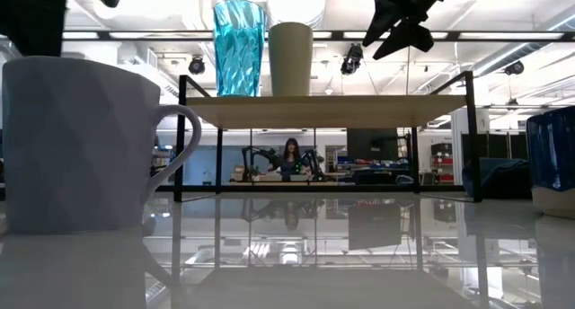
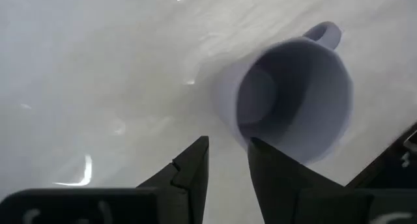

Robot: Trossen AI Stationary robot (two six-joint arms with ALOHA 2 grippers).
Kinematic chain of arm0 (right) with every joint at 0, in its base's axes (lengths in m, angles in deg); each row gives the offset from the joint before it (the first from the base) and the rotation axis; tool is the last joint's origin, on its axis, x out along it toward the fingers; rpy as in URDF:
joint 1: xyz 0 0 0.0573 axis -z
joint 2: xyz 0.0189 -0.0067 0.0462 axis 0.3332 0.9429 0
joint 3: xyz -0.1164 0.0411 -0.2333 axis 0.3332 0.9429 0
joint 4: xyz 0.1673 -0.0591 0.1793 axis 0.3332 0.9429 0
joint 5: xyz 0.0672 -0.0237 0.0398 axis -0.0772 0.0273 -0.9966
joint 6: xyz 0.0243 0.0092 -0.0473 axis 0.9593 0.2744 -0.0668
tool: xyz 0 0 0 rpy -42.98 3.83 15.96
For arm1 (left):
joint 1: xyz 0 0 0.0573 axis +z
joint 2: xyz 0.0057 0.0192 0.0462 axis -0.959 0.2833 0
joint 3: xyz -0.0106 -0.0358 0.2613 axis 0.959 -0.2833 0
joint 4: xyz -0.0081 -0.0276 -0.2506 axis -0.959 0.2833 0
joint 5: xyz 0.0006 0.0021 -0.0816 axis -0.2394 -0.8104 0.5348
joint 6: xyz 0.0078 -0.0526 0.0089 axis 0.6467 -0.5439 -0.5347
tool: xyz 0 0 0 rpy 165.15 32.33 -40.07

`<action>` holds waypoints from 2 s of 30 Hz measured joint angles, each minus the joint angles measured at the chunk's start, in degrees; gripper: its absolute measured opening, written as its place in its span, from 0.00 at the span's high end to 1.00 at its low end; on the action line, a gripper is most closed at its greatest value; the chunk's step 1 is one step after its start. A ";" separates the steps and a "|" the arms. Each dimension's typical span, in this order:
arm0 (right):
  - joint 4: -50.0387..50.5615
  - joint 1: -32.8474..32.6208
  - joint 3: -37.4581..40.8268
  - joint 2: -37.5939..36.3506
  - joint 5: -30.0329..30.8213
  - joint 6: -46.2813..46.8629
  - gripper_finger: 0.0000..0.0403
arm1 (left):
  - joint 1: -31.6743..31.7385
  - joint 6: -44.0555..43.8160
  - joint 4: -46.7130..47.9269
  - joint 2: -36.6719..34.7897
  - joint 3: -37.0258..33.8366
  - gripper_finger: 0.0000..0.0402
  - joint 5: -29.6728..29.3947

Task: Stack small to large cups/mugs on shelf
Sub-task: Put the purple mug on the shelf

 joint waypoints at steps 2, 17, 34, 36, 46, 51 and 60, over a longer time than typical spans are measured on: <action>0.06 0.12 0.00 0.00 -0.07 -0.11 0.52 | -2.15 -5.81 0.05 0.47 -0.22 0.79 -1.51; 2.93 -0.12 0.00 0.00 -3.92 -0.33 0.52 | -11.89 -37.50 -4.80 8.68 -0.66 1.00 -2.18; 9.60 -9.67 1.31 -0.55 -10.71 0.57 0.96 | -11.30 -38.17 -10.52 14.56 -0.77 1.00 -6.37; 8.98 -10.11 1.31 -0.59 -10.70 1.56 0.97 | -11.25 -38.19 -8.85 14.53 -1.30 1.00 -6.95; 3.33 -10.31 1.31 -0.59 -10.68 4.96 0.97 | -8.21 -37.50 -9.39 14.06 -4.25 1.00 -16.46; 3.34 -10.31 1.31 -0.59 -10.30 7.18 0.97 | -6.84 -37.06 -10.26 14.04 -5.59 1.00 -20.65; 3.42 -10.31 1.31 -0.59 -7.81 8.74 0.97 | -5.18 -25.73 -25.53 14.04 -8.93 1.00 -24.51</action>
